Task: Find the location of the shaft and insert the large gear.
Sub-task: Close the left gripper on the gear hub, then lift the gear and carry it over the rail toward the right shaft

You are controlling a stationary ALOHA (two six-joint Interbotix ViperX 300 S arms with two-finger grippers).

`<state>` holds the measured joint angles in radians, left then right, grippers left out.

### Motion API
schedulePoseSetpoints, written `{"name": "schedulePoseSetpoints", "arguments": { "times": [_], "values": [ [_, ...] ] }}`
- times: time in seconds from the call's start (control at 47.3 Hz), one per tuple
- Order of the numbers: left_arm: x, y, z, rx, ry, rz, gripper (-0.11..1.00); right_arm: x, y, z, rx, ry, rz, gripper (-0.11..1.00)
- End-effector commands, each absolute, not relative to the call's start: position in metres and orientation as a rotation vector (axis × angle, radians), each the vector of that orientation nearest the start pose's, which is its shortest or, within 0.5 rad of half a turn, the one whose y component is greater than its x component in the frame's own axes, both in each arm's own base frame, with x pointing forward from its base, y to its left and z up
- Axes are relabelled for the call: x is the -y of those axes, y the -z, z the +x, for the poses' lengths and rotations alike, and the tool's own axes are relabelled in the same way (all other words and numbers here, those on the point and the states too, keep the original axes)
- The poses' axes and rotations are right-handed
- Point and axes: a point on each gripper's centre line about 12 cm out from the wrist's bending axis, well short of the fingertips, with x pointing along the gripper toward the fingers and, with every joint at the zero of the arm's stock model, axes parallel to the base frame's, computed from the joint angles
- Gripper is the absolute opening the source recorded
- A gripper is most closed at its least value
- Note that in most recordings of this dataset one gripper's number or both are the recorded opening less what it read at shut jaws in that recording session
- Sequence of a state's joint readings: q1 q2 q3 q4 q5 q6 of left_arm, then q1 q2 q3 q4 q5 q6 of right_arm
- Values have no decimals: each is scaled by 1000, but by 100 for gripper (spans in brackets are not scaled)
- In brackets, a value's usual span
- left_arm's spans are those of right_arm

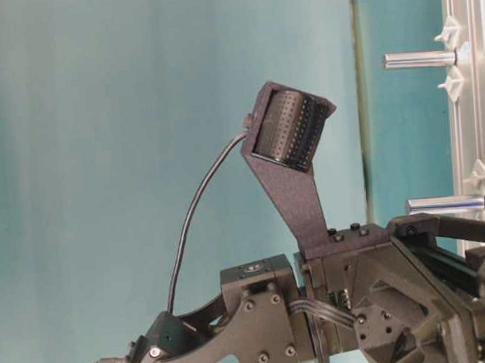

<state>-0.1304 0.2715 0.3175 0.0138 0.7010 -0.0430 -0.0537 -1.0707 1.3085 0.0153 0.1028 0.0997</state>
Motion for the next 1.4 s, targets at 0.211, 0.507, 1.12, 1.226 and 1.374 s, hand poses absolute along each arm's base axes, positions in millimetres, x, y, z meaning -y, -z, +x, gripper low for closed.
{"name": "schedulePoseSetpoints", "arguments": {
  "times": [0.211,0.507,1.12,1.226,1.374],
  "values": [
    [56,-119,416,-1302,86,66,90,9,-217,170,-324,76,137,1],
    [55,-120,415,-1310,85,67,71,9,-217,170,-324,76,137,1],
    [57,-135,427,-1256,101,83,71,9,-217,170,-324,75,136,1],
    [57,-143,431,-1239,99,79,71,9,-217,170,-323,75,137,1],
    [59,-158,438,-1197,104,79,71,9,-217,170,-323,75,137,1]
  ]
}}
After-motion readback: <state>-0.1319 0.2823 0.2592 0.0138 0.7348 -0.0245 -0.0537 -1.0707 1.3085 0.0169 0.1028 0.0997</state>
